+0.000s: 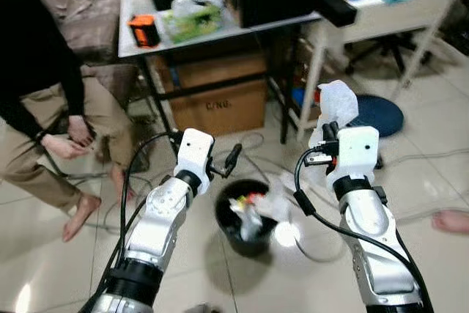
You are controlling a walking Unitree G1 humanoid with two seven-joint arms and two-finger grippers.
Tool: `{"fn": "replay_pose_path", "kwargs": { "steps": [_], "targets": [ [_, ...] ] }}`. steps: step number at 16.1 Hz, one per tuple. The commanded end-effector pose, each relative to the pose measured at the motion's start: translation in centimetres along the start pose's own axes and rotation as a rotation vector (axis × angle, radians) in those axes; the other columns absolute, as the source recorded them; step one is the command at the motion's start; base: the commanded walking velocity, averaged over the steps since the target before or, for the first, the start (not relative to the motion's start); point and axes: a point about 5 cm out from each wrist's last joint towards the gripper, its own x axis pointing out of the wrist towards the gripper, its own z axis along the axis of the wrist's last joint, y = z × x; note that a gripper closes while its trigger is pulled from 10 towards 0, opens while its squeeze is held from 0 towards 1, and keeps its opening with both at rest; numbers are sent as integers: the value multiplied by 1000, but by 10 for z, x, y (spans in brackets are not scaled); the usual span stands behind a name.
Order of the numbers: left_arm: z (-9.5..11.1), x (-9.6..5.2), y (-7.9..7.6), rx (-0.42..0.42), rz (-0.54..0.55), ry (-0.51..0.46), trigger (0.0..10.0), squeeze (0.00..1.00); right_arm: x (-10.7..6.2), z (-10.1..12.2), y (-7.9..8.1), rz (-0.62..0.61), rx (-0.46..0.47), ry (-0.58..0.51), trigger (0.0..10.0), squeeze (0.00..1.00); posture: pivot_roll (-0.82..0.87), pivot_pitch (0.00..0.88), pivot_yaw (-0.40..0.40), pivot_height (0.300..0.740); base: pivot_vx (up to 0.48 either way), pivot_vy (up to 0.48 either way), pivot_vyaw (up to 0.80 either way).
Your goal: Picking trash to rubbish bin
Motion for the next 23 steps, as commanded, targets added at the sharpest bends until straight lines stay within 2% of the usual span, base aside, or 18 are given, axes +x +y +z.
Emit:
{"fn": "replay_pose_path", "kwargs": {
  "steps": [1,15,23],
  "targets": [
    [-1,-2,5,6,14,9,10000,0,1,5,5,22,2,-24,0,0,-73,112,85,740,412,0,0],
    [-2,-2,6,14,15,17,10000,0,1,4,6,26,6,-22,0,0,-68,116,92,740,395,0,0],
    [-5,-3,1,-2,-13,24,10000,0,0,2,7,27,4,-14,0,0,-69,123,92,740,0,0,0]
  ]
}}
